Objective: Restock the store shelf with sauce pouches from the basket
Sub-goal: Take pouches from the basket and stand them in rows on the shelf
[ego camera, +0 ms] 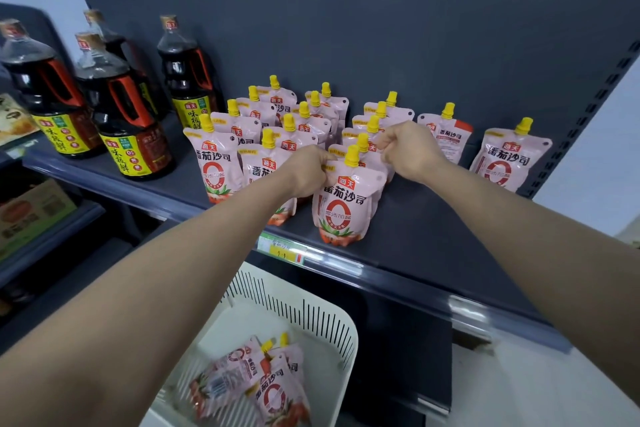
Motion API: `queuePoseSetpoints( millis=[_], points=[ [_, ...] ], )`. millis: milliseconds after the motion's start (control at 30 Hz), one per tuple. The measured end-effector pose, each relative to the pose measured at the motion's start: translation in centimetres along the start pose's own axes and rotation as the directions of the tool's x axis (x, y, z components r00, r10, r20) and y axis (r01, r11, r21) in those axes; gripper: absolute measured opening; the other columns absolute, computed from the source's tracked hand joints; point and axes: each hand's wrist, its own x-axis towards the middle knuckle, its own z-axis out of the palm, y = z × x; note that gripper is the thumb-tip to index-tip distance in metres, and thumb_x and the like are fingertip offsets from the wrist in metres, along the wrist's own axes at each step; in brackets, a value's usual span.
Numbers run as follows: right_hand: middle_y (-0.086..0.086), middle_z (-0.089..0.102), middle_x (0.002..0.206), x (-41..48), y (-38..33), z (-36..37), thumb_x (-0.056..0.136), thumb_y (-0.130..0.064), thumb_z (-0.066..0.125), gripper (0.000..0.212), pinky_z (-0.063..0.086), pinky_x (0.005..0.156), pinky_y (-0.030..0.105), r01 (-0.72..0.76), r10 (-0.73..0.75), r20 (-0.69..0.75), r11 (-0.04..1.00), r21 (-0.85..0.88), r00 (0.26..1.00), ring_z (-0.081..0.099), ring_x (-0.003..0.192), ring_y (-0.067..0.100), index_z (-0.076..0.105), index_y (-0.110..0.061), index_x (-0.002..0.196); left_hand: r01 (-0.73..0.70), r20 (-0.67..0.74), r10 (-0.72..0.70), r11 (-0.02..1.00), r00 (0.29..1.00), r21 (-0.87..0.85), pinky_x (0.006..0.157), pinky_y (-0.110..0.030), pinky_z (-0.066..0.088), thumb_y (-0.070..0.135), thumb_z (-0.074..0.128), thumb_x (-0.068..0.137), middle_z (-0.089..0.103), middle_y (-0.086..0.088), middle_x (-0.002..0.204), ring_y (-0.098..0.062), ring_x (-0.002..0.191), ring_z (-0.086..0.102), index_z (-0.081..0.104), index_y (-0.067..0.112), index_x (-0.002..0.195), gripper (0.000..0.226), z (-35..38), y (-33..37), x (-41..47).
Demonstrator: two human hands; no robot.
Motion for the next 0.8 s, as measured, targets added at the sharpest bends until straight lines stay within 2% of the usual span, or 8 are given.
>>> queuePoseSetpoints(
  millis=[100,267,433,567,667,800],
  points=[
    [0.027,0.067,0.107,-0.4,0.1,-0.2,0.078,0.014,0.054,0.021,0.053,0.087,0.05,0.004,-0.004,-0.007,1.0,-0.005,1.0,0.061,0.105,0.04,0.068,0.012,0.094,0.024,0.014,-0.024,1.0,1.0,0.006,0.093,-0.032,0.049,-0.01,0.054,0.084,0.065,-0.016,0.118,-0.029,0.113,0.059,0.066,-0.002,0.113,0.032,0.3,-0.7,0.3],
    [0.021,0.068,0.112,-1.2,-0.1,-0.5,0.082,0.011,0.054,0.021,0.053,0.089,0.046,0.007,-0.007,-0.028,1.0,0.005,1.0,0.062,0.105,0.037,0.068,0.009,0.097,0.032,-0.021,-0.031,0.999,0.999,0.03,0.082,-0.027,0.049,-0.011,0.055,0.083,0.068,-0.015,0.113,-0.027,0.107,0.062,0.066,-0.001,0.112,0.033,0.0,-0.7,0.1],
    [0.015,0.069,0.115,-2.3,-0.7,-1.3,0.088,0.007,0.049,0.031,0.053,0.092,0.038,0.01,-0.012,-0.048,0.999,-0.033,0.999,0.064,0.106,0.029,0.067,-0.002,0.111,-0.003,-0.059,0.009,0.994,0.998,0.112,0.088,-0.03,0.049,-0.004,0.064,0.08,0.064,-0.013,0.119,-0.028,0.111,0.059,0.062,0.003,0.117,0.038,-0.4,-0.5,-0.2],
    [0.016,0.066,0.118,-3.3,-1.4,-2.1,0.091,0.001,0.05,0.031,0.053,0.091,0.039,0.024,-0.034,-0.079,0.992,-0.125,0.996,0.063,0.107,0.032,0.063,-0.005,0.119,-0.072,-0.111,0.099,0.971,0.989,0.229,0.092,-0.034,0.05,0.0,0.06,0.083,0.061,-0.012,0.122,-0.028,0.112,0.058,0.058,0.006,0.119,0.037,-0.8,0.0,-1.2],
    [0.017,0.065,0.119,-4.6,-2.3,-2.6,0.092,-0.003,0.051,0.032,0.053,0.089,0.041,0.052,-0.068,-0.078,0.979,-0.198,0.995,0.062,0.107,0.034,0.06,-0.008,0.122,-0.144,-0.167,0.213,0.926,0.963,0.349,0.088,-0.038,0.052,0.0,0.054,0.086,0.063,-0.014,0.119,-0.03,0.108,0.06,0.055,0.006,0.119,0.034,-1.5,0.8,-2.5],
    [0.016,0.068,0.111,-6.9,-4.6,-3.2,0.092,-0.005,0.052,0.026,0.055,0.081,0.039,0.118,-0.16,-0.098,0.933,-0.339,0.982,0.064,0.098,0.034,0.062,-0.007,0.116,-0.208,-0.203,0.321,0.874,0.925,0.439,0.086,-0.039,0.052,0.0,0.052,0.086,0.064,-0.013,0.115,-0.03,0.105,0.06,0.058,0.007,0.117,0.033,-3.4,1.9,-5.1]
  ],
)
